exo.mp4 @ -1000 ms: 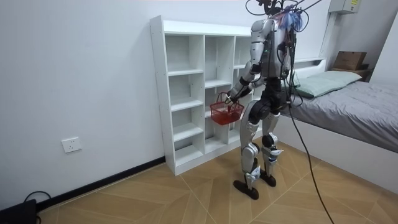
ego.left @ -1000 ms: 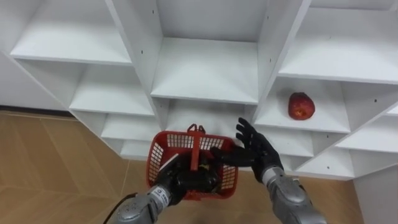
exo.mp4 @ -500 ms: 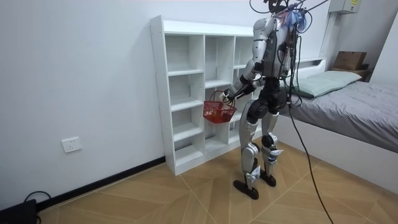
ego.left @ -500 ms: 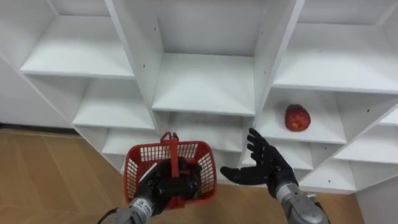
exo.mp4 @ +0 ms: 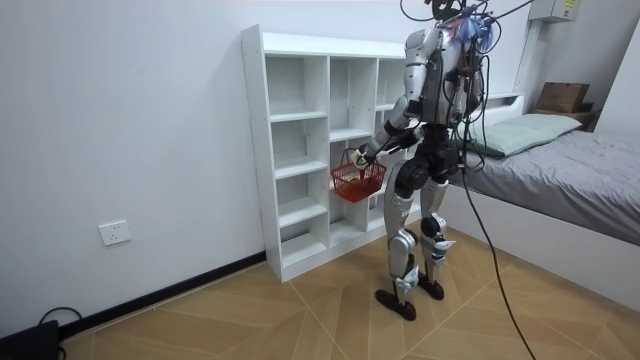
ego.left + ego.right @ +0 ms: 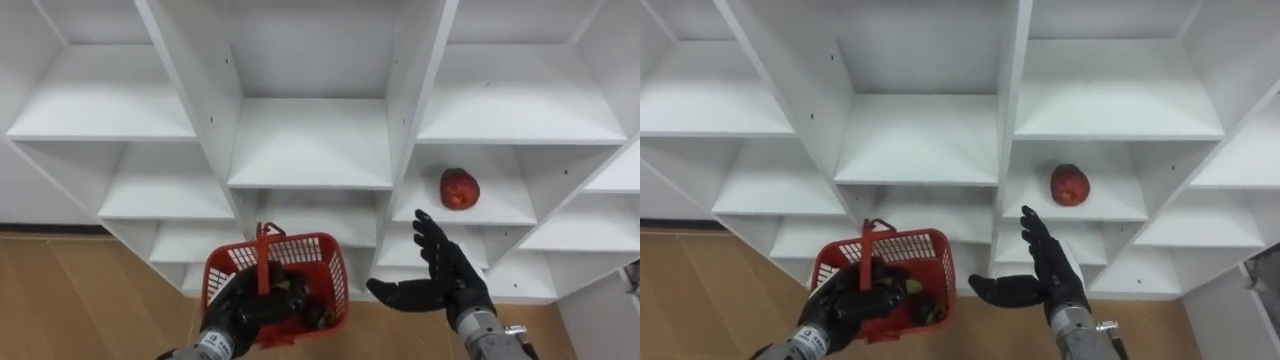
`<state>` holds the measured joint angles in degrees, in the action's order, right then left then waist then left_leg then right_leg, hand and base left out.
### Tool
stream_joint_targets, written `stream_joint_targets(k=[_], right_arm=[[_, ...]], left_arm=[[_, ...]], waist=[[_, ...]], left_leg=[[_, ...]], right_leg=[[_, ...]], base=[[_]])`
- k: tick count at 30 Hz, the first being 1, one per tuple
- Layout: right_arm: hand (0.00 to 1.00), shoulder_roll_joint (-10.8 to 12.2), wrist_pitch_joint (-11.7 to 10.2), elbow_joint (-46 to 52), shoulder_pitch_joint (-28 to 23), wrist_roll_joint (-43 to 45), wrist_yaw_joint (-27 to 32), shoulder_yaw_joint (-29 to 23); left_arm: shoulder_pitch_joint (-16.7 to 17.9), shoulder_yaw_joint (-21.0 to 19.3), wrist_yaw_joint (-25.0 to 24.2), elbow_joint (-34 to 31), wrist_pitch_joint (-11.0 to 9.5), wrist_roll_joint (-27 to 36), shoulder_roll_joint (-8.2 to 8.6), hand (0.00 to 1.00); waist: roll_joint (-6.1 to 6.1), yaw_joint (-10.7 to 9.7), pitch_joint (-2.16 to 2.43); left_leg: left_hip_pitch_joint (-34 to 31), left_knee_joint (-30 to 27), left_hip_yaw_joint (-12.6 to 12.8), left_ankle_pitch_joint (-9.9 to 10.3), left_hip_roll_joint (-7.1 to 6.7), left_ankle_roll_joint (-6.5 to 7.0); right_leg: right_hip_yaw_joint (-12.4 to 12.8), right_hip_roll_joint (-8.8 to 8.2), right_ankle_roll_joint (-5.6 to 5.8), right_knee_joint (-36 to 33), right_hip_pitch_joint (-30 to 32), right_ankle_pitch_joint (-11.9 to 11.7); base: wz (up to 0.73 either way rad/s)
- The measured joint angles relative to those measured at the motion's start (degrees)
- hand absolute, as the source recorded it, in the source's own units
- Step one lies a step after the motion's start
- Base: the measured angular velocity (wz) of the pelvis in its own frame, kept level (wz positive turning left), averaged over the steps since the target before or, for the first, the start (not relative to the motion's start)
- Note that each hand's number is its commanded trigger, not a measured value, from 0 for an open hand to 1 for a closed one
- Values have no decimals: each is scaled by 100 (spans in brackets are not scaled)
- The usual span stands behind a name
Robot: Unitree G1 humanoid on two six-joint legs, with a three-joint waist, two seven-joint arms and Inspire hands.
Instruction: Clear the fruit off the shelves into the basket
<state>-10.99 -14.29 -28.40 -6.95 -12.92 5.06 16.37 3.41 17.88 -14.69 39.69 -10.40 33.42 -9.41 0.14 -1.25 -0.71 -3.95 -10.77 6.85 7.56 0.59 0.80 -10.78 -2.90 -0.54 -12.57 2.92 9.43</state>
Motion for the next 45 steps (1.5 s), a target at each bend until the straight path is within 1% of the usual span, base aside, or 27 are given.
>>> stream_joint_targets(k=[4, 6, 10, 13, 16, 18, 21, 23, 30, 34, 36, 41, 43, 45], right_arm=[[0, -5, -2, 9, -5, 88, 157, -11], [0, -9, -12, 13, -1, 242, 356, -17], [0, -13, -34, 13, 3, 277, 611, -17], [0, -31, -116, 13, 5, 305, 776, -27], [0, -25, -135, 11, 8, 596, 893, -190], [0, -25, -152, 8, 9, 701, 1070, -280], [0, -18, -221, -5, 17, 698, 1286, -312], [0, -20, -228, -13, 18, 698, 1362, -312], [0, -18, -227, -20, 20, 703, 1639, -312], [0, -18, -224, -20, 20, 703, 1818, -314], [0, -18, -219, -20, 25, 703, 1912, -311], [0, -19, -207, -20, 116, 707, 2052, -321], [0, -19, -207, -20, 162, 797, 2076, -341], [0, -19, -207, -19, 173, 887, 2124, -352]], left_arm=[[5, 4, 59, -2, 0, -48, 0, 100], [4, 0, 62, -21, 0, -48, -1, 100], [-4, -43, 87, -25, 0, -45, -1, 100], [-4, -52, 138, -28, 0, -45, 1, 100], [12, -243, 152, -28, -4, -50, 37, 100], [56, -377, 176, -28, -26, -50, 69, 100], [67, -405, 217, -28, -82, -48, 102, 100], [79, -403, 278, -34, -82, -50, 118, 100], [86, -407, 286, -34, -82, -276, 153, 100], [87, -406, 286, -35, -81, -306, 152, 100], [88, -402, 284, -36, -80, -308, 152, 100], [88, -416, 284, -50, -80, -325, 133, 100], [116, -417, 284, -115, -73, -369, 121, 100], [204, -417, 279, -320, -66, -376, 103, 100]], waist=[[1, 7, 0], [3, 6, 1], [9, 6, 4], [22, 1, 6], [20, 11, 5], [9, 13, -1], [-14, 25, -8], [-28, 31, -9], [-84, 50, -5], [-89, 105, -1], [-95, 164, 2], [-99, 177, 4], [-107, 174, 6], [-137, 186, 5]], left_leg=[[37, 19, 103, 8, 63, -14], [56, 24, 133, 12, 62, -19], [66, 24, 164, 17, 63, -29], [74, 25, 167, 18, 68, -31], [87, 34, 184, 18, 70, -32], [162, 81, 207, 18, 64, -32], [192, 98, 214, 18, 60, -32], [203, 111, 223, 17, 59, -32], [201, 110, 198, 17, 54, -32], [205, 109, 184, 17, 53, -32], [210, 105, 173, 17, 54, -32], [210, 99, 103, 17, 50, -32], [225, 98, 95, 17, 49, -32], [254, 96, 93, 18, 46, -32]], right_leg=[[89, 10, -11, 1, 12, -7], [119, 24, -16, -1, 7, -10], [140, 55, -32, -1, 6, -21], [158, 54, -34, -1, 6, -22], [195, 57, -35, -4, 10, -23], [230, 75, -32, 2, -32, -20], [246, 76, -29, 3, -48, -18], [256, 77, -26, 4, -49, -16], [186, 66, -26, 24, -68, -15], [175, 67, -27, 59, -81, -15], [160, 63, -27, 79, -90, -15], [118, 23, -25, 82, -98, -13], [113, 22, -25, 77, -126, -13], [107, 21, -23, 90, -174, -9]], base=[[-13], [-6], [-5], [-1], [-4], [-6], [-2], [0], [0], [0], [0], [7], [2], [0]])
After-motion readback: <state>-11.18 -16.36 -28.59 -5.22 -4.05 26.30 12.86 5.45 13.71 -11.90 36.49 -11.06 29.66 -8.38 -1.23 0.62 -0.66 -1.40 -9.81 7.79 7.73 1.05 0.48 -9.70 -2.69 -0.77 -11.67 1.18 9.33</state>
